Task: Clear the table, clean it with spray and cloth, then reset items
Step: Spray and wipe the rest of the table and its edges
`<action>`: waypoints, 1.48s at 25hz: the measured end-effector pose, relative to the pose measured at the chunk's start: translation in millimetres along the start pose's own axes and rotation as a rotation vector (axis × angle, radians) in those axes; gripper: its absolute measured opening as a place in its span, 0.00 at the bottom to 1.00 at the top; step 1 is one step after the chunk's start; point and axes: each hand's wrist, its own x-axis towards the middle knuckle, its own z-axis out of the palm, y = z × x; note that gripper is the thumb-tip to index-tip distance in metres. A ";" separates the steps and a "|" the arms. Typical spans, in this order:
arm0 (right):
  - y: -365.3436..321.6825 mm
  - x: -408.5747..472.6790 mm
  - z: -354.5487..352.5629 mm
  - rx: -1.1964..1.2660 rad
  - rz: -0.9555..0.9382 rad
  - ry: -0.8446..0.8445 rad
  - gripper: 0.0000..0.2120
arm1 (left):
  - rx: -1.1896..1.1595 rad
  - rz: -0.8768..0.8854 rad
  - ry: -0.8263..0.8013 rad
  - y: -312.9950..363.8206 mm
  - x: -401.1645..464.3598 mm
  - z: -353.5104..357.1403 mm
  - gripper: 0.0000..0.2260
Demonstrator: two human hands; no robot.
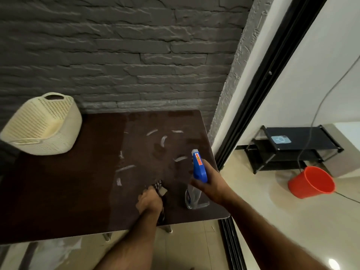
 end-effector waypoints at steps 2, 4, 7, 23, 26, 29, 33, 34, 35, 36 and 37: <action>-0.6 4.8 5.2 0.011 -0.042 0.011 0.27 | -0.169 -0.033 -0.008 -6.3 5.2 -16.4 0.15; -2.7 12.8 11.7 0.024 -0.072 0.031 0.26 | -0.358 -0.056 -0.025 -10.9 12.1 -32.6 0.15; -9.4 33.0 26.7 0.051 -0.091 0.057 0.26 | -0.643 -0.097 0.009 -20.7 30.9 -61.6 0.14; -109.3 268.9 99.2 0.277 0.139 0.077 0.11 | -0.997 -0.238 0.094 -46.1 253.2 -193.1 0.15; -116.1 317.1 112.5 0.339 0.196 0.039 0.13 | -1.007 -0.206 0.107 -41.3 292.7 -203.3 0.14; -119.1 353.8 118.6 0.323 0.189 -0.001 0.08 | -1.013 -0.197 0.116 -42.4 321.4 -201.2 0.14; -106.2 388.1 111.8 0.325 0.199 -0.027 0.07 | -1.007 -0.172 0.156 -48.6 363.0 -191.2 0.13; -101.6 391.2 109.5 0.334 0.197 -0.024 0.07 | -0.995 -0.161 0.162 -49.1 371.0 -188.9 0.13; -97.6 393.8 106.9 0.330 0.195 -0.022 0.06 | -0.987 -0.155 0.169 -48.6 378.2 -187.0 0.14; -94.5 394.3 103.6 0.313 0.198 -0.023 0.05 | -0.974 -0.153 0.175 -48.5 383.5 -185.4 0.14; -91.0 394.1 99.7 0.294 0.208 -0.019 0.05 | -0.966 -0.152 0.182 -47.6 388.6 -183.7 0.15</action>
